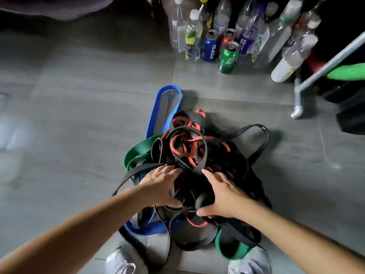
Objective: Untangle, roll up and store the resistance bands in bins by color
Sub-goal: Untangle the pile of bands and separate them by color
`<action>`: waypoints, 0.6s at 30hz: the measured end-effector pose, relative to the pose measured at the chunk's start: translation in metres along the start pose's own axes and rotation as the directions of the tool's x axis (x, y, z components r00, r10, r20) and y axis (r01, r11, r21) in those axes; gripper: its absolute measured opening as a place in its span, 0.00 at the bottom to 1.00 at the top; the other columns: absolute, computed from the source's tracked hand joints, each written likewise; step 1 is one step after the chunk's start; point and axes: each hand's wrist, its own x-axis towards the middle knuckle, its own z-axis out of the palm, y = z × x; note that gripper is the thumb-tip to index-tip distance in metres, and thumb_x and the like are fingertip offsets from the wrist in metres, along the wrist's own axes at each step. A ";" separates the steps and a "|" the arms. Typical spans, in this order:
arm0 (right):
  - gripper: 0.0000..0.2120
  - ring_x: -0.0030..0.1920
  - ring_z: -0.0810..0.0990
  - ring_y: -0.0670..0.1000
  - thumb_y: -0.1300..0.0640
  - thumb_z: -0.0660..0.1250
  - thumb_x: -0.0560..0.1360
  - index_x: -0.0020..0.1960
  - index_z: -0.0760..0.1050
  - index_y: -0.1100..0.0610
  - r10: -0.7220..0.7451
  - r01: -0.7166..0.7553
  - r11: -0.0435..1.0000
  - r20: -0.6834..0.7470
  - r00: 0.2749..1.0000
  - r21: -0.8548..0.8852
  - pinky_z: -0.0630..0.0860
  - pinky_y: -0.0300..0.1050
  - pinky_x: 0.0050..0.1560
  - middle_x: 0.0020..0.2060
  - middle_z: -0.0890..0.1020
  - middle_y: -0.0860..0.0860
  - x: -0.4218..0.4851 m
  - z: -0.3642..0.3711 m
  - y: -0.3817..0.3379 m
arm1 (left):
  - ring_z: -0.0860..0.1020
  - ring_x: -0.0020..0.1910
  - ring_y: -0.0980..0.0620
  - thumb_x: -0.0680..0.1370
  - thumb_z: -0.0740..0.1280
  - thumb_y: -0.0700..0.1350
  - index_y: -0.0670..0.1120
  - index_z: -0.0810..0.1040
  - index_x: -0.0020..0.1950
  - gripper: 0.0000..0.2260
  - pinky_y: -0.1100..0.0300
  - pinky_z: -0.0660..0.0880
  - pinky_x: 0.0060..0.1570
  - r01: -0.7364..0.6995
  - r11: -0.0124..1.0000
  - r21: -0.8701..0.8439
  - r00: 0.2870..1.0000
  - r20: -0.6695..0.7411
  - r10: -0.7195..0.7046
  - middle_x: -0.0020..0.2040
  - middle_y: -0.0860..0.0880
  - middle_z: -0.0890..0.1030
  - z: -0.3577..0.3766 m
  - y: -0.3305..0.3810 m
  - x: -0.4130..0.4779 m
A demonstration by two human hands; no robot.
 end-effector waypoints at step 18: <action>0.15 0.50 0.82 0.51 0.59 0.74 0.68 0.55 0.80 0.52 0.353 -0.019 0.743 -0.369 0.860 0.669 0.75 0.42 0.48 0.45 0.84 0.50 0.011 0.038 0.062 | 0.80 0.42 0.60 0.72 0.72 0.44 0.45 0.79 0.58 0.15 0.61 0.77 0.49 -0.148 0.676 -0.722 0.956 -0.280 -0.089 0.44 0.54 0.82 0.015 0.060 0.003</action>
